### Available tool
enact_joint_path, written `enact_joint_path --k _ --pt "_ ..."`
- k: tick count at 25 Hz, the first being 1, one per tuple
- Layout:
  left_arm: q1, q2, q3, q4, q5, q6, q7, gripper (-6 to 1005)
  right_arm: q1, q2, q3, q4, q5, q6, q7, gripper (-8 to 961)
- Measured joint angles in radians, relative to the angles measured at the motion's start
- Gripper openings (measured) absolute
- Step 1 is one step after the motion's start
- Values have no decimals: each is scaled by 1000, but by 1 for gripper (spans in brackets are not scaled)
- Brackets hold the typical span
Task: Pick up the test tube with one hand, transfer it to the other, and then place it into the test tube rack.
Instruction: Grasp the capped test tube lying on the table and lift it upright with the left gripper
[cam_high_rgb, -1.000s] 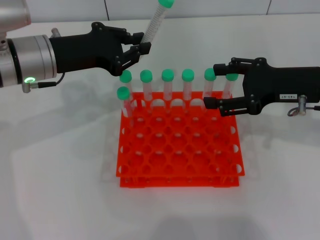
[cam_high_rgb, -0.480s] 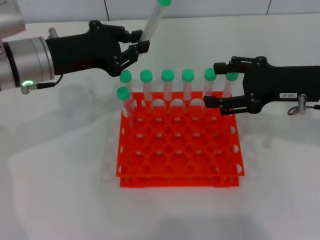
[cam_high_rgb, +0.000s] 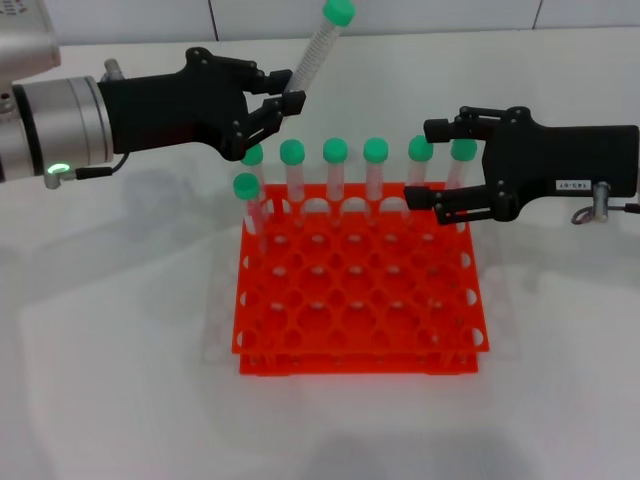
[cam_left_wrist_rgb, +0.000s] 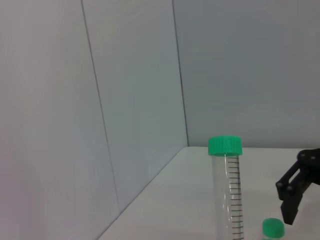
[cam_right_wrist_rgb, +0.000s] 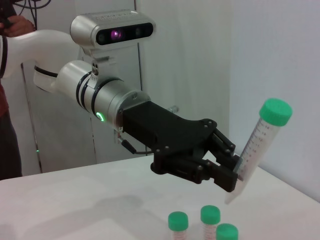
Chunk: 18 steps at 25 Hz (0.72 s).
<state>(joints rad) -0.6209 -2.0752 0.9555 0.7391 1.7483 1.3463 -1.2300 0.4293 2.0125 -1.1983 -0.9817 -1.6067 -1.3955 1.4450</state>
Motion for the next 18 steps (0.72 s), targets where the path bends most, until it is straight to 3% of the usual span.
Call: enact_joint_path --k 18 --pt "13 -3 -6 5 -27 30 38 193 14 0 -3 7 2 0 0 857"
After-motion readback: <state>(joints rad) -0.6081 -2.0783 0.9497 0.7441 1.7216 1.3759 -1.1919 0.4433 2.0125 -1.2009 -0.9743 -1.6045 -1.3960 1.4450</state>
